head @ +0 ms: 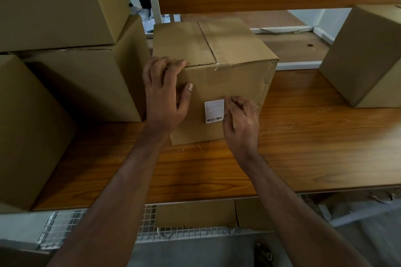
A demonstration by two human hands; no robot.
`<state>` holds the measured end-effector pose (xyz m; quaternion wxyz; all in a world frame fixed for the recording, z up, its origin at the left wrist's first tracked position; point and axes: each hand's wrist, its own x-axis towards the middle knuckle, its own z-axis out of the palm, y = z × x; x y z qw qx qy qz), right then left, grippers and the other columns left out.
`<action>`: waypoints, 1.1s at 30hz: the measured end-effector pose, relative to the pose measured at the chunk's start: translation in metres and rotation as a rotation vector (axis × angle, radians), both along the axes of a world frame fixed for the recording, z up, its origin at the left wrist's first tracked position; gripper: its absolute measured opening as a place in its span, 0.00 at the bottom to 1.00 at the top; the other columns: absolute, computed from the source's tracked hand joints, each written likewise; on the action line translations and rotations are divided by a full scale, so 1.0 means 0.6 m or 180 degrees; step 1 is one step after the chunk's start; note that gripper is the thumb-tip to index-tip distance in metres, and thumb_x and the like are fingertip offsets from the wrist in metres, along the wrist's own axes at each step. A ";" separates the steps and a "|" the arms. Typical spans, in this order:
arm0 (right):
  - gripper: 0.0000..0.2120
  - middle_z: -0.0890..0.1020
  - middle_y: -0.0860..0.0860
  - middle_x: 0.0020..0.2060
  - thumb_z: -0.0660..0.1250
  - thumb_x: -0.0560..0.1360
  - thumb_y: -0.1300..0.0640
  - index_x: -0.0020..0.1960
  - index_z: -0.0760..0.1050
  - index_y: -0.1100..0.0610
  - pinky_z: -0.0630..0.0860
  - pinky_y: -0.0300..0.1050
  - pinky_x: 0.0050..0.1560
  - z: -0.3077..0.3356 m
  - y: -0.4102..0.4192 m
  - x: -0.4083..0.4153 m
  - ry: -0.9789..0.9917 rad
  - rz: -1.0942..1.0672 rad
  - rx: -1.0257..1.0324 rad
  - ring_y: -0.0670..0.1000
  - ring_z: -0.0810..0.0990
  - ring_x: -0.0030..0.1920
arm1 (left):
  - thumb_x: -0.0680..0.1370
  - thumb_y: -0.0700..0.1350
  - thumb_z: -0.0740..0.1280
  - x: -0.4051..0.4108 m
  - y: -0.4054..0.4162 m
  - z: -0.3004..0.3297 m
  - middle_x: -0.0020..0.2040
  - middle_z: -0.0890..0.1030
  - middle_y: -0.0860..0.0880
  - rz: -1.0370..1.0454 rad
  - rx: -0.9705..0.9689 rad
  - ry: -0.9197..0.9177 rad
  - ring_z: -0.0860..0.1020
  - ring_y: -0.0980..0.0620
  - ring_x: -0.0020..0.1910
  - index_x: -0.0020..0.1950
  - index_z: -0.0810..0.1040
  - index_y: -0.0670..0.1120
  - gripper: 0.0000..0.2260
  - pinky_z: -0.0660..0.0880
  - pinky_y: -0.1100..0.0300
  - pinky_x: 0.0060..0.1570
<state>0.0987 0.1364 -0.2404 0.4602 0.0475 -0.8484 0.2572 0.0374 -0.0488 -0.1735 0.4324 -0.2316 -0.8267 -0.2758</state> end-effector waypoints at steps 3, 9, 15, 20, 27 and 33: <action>0.14 0.78 0.60 0.55 0.65 0.78 0.64 0.63 0.78 0.64 0.76 0.48 0.52 0.000 -0.002 -0.001 0.0001 0.0025 -0.0034 0.57 0.77 0.55 | 0.78 0.49 0.69 -0.002 0.002 -0.001 0.65 0.73 0.36 -0.0032 0.0087 0.0049 0.62 0.39 0.71 0.68 0.74 0.41 0.21 0.61 0.50 0.73; 0.12 0.78 0.59 0.55 0.66 0.77 0.65 0.59 0.81 0.63 0.77 0.46 0.52 0.003 -0.002 0.002 -0.0028 0.0026 0.0006 0.57 0.78 0.55 | 0.78 0.48 0.69 -0.004 0.003 -0.002 0.65 0.73 0.37 -0.0029 0.0127 0.0079 0.62 0.40 0.71 0.69 0.73 0.42 0.21 0.60 0.52 0.73; 0.14 0.81 0.58 0.54 0.65 0.77 0.66 0.62 0.79 0.64 0.74 0.44 0.55 0.005 0.002 0.001 -0.0048 -0.0012 -0.0079 0.54 0.77 0.55 | 0.78 0.48 0.69 -0.005 0.003 -0.003 0.64 0.73 0.37 -0.0049 0.0117 0.0168 0.64 0.37 0.70 0.68 0.73 0.42 0.21 0.58 0.54 0.74; 0.16 0.78 0.59 0.54 0.65 0.78 0.64 0.65 0.78 0.62 0.75 0.47 0.54 -0.002 -0.003 -0.002 -0.0056 -0.0096 0.0055 0.57 0.76 0.55 | 0.78 0.48 0.69 -0.006 0.004 -0.003 0.64 0.72 0.38 -0.0070 0.0139 0.0216 0.63 0.39 0.71 0.68 0.73 0.43 0.20 0.53 0.58 0.74; 0.13 0.80 0.57 0.52 0.63 0.76 0.64 0.59 0.80 0.62 0.76 0.51 0.52 0.013 -0.002 -0.003 -0.0151 0.0001 0.0000 0.56 0.78 0.53 | 0.77 0.48 0.69 -0.009 0.005 -0.004 0.65 0.71 0.39 -0.0071 0.0163 0.0171 0.63 0.39 0.71 0.68 0.73 0.43 0.21 0.54 0.59 0.74; 0.16 0.81 0.57 0.54 0.65 0.76 0.63 0.64 0.76 0.63 0.74 0.45 0.54 0.014 -0.003 -0.002 -0.0234 -0.0032 -0.0216 0.55 0.77 0.54 | 0.78 0.48 0.69 -0.007 0.003 -0.003 0.66 0.71 0.40 -0.0048 0.0133 0.0166 0.63 0.38 0.71 0.68 0.74 0.42 0.21 0.56 0.57 0.73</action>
